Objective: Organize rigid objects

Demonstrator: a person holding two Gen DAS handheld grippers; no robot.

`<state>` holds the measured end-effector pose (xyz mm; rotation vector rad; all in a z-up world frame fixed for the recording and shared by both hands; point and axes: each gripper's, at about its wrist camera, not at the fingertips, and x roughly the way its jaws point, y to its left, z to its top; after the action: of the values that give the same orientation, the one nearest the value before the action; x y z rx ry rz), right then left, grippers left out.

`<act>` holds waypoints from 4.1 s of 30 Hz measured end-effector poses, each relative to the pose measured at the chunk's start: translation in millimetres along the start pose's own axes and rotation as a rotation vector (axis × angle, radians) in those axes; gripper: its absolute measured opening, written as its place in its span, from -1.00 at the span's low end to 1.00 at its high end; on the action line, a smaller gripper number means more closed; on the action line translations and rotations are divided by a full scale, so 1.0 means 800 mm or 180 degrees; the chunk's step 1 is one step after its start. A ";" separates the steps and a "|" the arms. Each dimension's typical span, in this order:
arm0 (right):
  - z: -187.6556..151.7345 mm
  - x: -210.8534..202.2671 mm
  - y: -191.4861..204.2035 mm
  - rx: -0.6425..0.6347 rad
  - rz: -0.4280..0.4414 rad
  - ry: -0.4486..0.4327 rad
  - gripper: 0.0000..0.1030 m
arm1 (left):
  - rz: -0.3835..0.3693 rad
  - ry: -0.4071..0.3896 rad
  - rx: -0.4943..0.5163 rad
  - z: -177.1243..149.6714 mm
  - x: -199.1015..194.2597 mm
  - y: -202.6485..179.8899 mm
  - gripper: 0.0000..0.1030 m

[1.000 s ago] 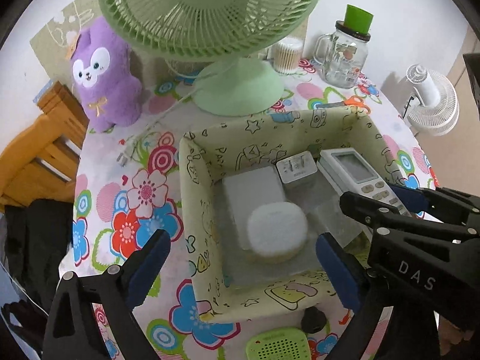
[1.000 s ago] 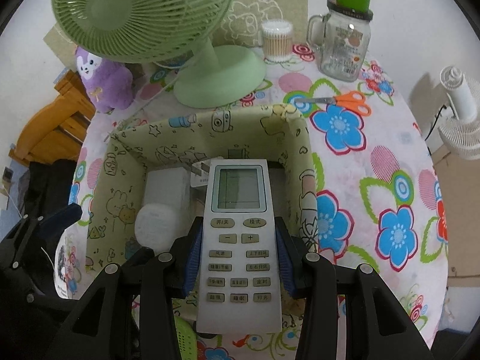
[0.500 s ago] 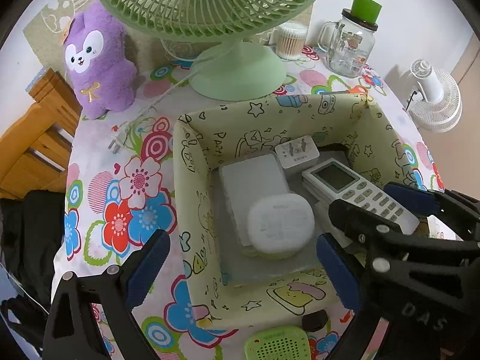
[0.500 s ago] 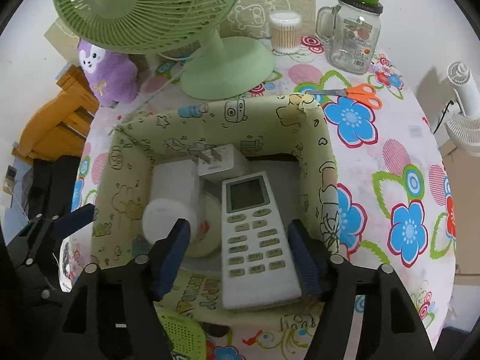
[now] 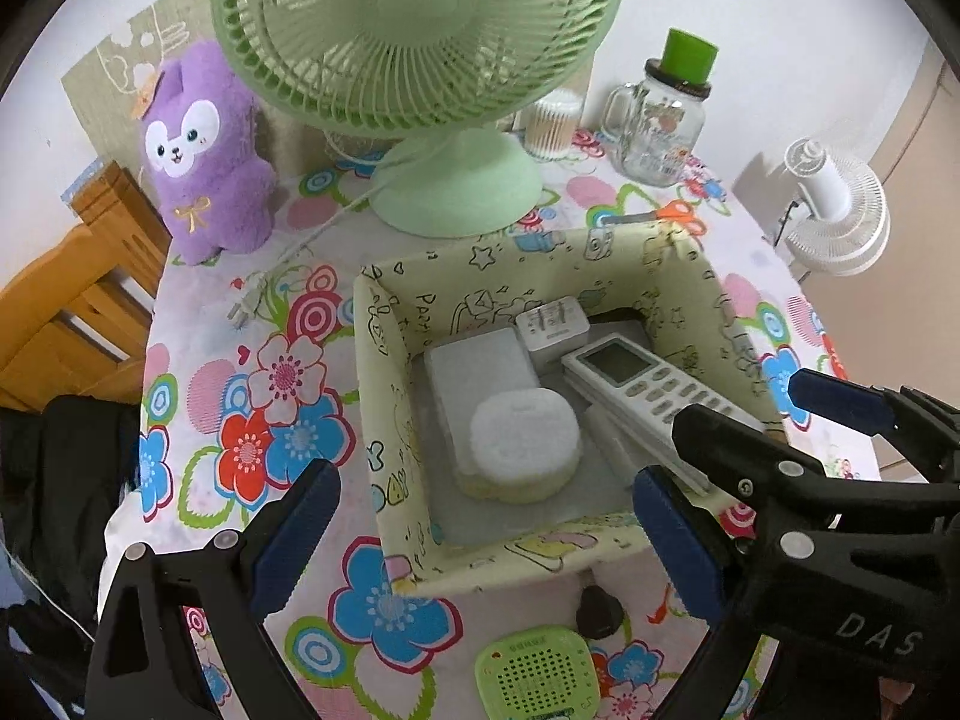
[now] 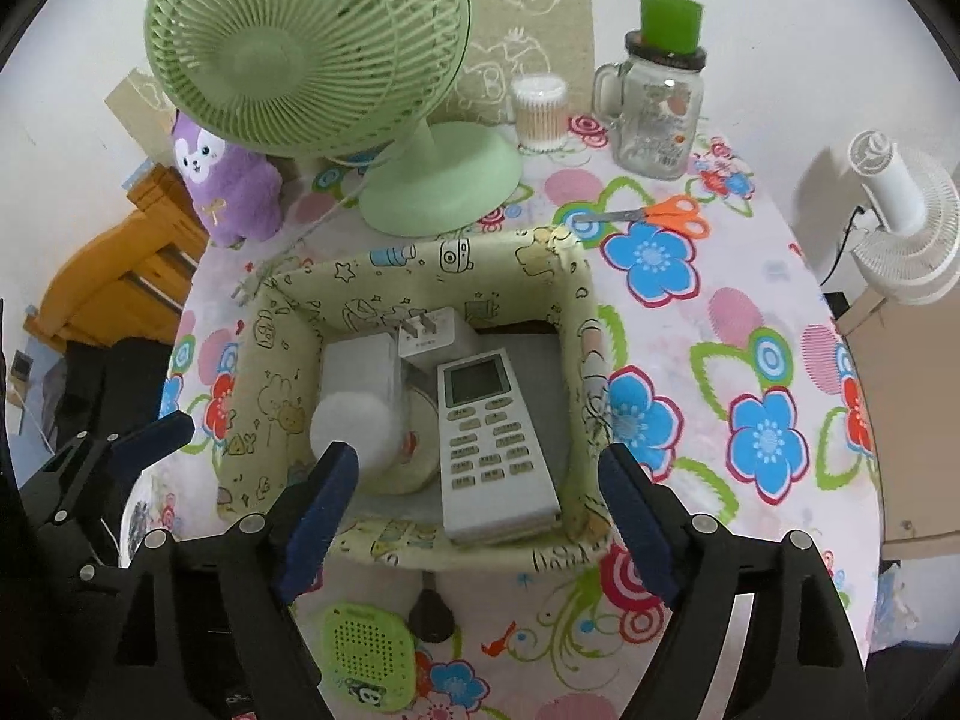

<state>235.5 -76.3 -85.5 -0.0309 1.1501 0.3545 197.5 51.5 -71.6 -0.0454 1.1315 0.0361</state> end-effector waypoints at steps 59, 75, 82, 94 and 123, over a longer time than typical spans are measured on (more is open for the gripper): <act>-0.092 -0.084 -0.035 -0.0569 0.0077 -0.0370 0.67 | -0.0143 -0.0101 -0.0574 -0.112 -0.046 -0.036 0.93; -0.110 -0.036 -0.055 -0.0838 0.0135 -0.0301 0.67 | 0.0139 -0.0085 -0.0786 -0.155 -0.008 -0.055 0.93; -0.128 -0.013 -0.059 -0.0880 0.0198 -0.0162 0.67 | 0.0185 -0.0070 -0.0869 -0.172 0.010 -0.053 0.93; -0.164 0.018 -0.065 -0.0962 -0.0049 0.0068 0.67 | 0.0262 0.0115 -0.0827 -0.199 0.040 -0.052 0.93; -0.184 0.044 -0.069 -0.0937 -0.0008 0.0289 0.67 | 0.0405 0.0133 -0.0700 -0.195 0.067 -0.049 0.50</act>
<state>133.7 -149.7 -187.0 -0.3090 1.1792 0.5222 81.5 3.9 -185.8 -0.1708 1.1673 0.2742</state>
